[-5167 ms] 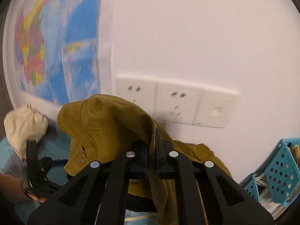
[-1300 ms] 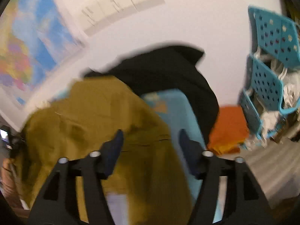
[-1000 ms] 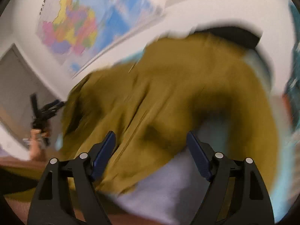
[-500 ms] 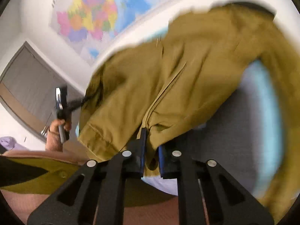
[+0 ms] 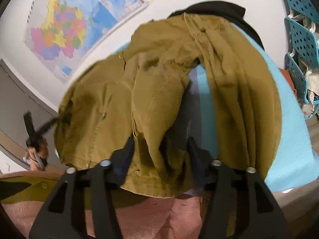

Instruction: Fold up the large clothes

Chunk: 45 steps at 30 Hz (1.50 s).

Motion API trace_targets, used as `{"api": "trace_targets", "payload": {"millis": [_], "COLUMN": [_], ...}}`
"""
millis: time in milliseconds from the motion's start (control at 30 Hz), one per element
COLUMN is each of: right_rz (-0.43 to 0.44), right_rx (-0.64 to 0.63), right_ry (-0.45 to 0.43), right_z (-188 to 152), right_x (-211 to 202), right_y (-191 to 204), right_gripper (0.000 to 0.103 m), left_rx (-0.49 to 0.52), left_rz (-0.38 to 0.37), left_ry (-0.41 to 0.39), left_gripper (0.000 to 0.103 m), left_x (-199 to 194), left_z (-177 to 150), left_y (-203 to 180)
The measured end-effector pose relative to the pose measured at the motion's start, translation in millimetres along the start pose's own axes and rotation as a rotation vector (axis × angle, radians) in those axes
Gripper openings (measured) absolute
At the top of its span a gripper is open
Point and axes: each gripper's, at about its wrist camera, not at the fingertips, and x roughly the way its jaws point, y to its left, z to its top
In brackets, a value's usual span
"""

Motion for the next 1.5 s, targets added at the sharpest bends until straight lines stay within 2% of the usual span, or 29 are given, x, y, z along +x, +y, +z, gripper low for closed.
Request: {"api": "trace_targets", "payload": {"millis": [33, 100, 167, 200, 233, 300, 367, 400, 467, 533, 567, 600, 633, 667, 700, 733, 800, 900, 1000, 1033, 1067, 1133, 1200, 1333, 1433, 1500], "right_rz": [0.021, 0.037, 0.051, 0.076, 0.078, 0.111, 0.127, 0.090, -0.011, -0.071, -0.089, -0.079, -0.069, -0.071, -0.095, -0.134, -0.245, -0.292, -0.334, -0.355, -0.373, -0.368, -0.317, -0.158, -0.054, 0.012], "right_rx": [0.001, 0.007, -0.003, -0.020, -0.029, -0.035, -0.058, -0.079, -0.064, -0.065, -0.070, -0.073, -0.084, -0.092, -0.099, -0.092, -0.067, -0.061, -0.108, -0.130, -0.151, -0.175, -0.139, -0.087, -0.109, -0.161], "right_ry": [-0.003, 0.014, 0.042, 0.058, 0.057, 0.035, 0.003, -0.001, 0.048, 0.085, 0.075, 0.033, -0.026, -0.072, -0.131, -0.157, -0.135, -0.054, 0.003, 0.022, 0.038, 0.069, 0.061, -0.038, -0.084, -0.085], "right_z": [1.7, 0.8, 0.4, -1.3, -1.9, -5.2, -9.3, -12.8, -15.9, -17.4, -14.8, -10.9, -5.6, -2.6, 5.2, 9.8, 20.9, 27.5, 29.8, 32.4, 35.8, 38.9, 46.5, 83.3, 117.6, 135.5], "right_x": [0.7, 10.4, 24.0, 28.4, 27.9, 13.6, -9.0, -17.4, -14.6, -11.5, -15.4, -28.1, -43.5, -55.8, -67.8, -73.2, -60.5, -23.9, 10.0, 19.9, 27.5, 29.9, 13.7, -35.1, -60.6, -63.7], "right_y": [0.7, -1.0, 0.6, 4.2, 7.1, 12.5, 18.9, 19.3, 8.9, -0.7, -2.3, -3.9, -3.1, -4.8, -6.7, -12.6, -27.4, -44.5, -49.3, -51.1, -52.4, -52.1, -58.6, -47.0, -11.8, 23.3], "right_gripper": [0.063, 0.064, 0.051, 0.029, 0.013, 0.011, 0.008, 0.008, 0.010, 0.030, 0.037, 0.052, 0.062, 0.064, 0.067, 0.068, 0.070, 0.072, 0.071, 0.067, 0.060, 0.022, 0.012, 0.010, 0.010, 0.010], "left_rx": [0.008, 0.009, -0.041, -0.076, -0.104, -0.135, -0.183, -0.188, -0.199, -0.178, -0.128, -0.083, -0.032, 0.000, 0.025, 0.042, 0.083, 0.146, 0.195, 0.206, 0.212, 0.230, 0.250, 0.288, 0.292, 0.294], "left_rz": [-0.042, -0.027, -0.051, -0.065, -0.057, -0.062, -0.048, -0.025, 0.028, 0.000, 0.028, 0.077, 0.120, 0.137, 0.129, 0.099, 0.078, 0.054, 0.009, -0.021, -0.040, -0.070, -0.087, -0.134, -0.172, -0.208], "left_ry": [0.031, 0.087, 0.147, 0.165, 0.173, 0.198, 0.192, 0.177, 0.155, 0.181, 0.183, 0.166, 0.128, 0.088, 0.040, -0.014, -0.051, -0.054, -0.051, -0.052, -0.052, -0.052, -0.049, -0.039, -0.040, -0.055], "left_gripper": [0.085, 0.086, 0.086, 0.085, 0.071, 0.020, 0.007, 0.004, 0.005, 0.007, 0.013, 0.019, 0.021, 0.029, 0.047, 0.052, 0.053, 0.057, 0.057, 0.058, 0.059, 0.061, 0.063, 0.064, 0.064, 0.064], "left_x": [13.1, 38.5, 63.8, 75.0, 85.2, 98.5, 93.9, 86.8, 72.2, 68.8, 67.0, 62.6, 55.0, 48.3, 40.6, 31.0, 27.5, 35.3, 42.7, 47.1, 51.2, 58.8, 69.2, 80.8, 82.6, 81.8], "left_z": [-0.1, 2.6, 7.8, 11.3, 14.6, 20.2, 24.8, 26.5, 27.3, 23.2, 22.6, 23.5, 25.7, 27.4, 30.8, 35.2, 45.0, 55.8, 61.6, 65.4, 66.7, 72.0, 75.3, 84.4, 96.1, 105.5], "left_y": [-10.0, -21.1, -22.6, -20.8, -19.1, -12.3, 1.7, 9.4, 26.0, 31.1, 27.1, 21.5, 14.0, 10.2, 3.5, -4.9, -22.6, -49.0, -69.8, -78.6, -85.2, -99.0, -113.0, -126.1, -124.7, -125.1]}}
